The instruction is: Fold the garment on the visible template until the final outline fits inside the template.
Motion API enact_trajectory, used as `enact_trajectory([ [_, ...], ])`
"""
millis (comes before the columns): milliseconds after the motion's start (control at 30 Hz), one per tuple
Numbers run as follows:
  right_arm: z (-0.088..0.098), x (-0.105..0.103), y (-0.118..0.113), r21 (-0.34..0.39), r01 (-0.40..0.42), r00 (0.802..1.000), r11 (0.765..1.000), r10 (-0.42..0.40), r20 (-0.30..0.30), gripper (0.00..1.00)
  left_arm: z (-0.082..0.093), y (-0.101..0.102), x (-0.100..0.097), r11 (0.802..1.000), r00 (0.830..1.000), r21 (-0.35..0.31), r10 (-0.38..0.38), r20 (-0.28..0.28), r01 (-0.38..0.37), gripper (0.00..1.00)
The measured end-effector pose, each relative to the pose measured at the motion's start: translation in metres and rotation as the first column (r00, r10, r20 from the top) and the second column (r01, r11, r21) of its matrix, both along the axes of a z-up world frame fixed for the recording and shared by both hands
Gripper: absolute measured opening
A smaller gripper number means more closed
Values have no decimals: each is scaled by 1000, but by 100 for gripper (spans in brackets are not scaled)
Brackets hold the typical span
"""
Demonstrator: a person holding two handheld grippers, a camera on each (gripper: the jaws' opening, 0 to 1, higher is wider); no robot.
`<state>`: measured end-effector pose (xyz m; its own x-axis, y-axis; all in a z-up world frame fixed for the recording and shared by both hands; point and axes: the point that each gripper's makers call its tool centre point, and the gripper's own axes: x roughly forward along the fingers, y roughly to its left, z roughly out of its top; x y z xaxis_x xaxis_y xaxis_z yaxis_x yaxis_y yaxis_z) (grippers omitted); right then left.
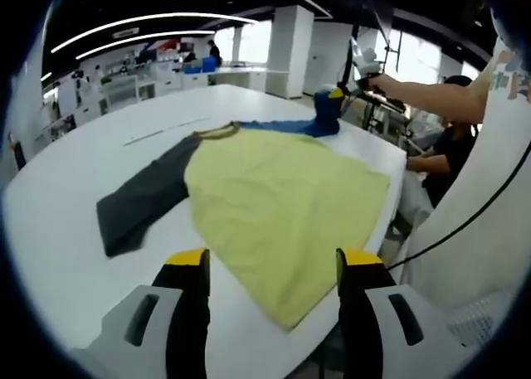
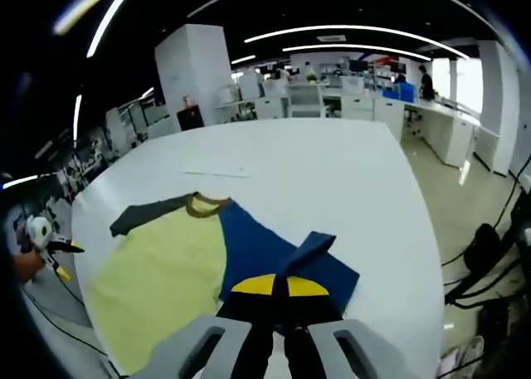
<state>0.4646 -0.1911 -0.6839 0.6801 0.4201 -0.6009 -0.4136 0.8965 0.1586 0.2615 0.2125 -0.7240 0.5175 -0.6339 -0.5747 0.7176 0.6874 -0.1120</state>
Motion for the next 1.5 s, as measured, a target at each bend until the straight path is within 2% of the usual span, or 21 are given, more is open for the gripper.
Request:
enact_trajectory([
  [500, 8, 18, 66, 23, -104, 995, 994, 103, 11, 0, -3, 9, -2, 1000, 1000, -4, 13, -13, -13, 57],
  [767, 6, 24, 98, 26, -159, 987, 987, 159, 1, 0, -4, 12, 1, 1000, 1000, -8, 12, -15, -12, 57],
  [1233, 6, 39, 160, 41, -265, 964, 963, 266, -3, 0, -5, 19, 2, 1000, 999, -14, 25, -20, -25, 56],
  [1500, 5, 41, 191, 45, -315, 949, 948, 316, -5, 0, -7, 22, 1, 999, 999, -16, 33, -26, -33, 56],
])
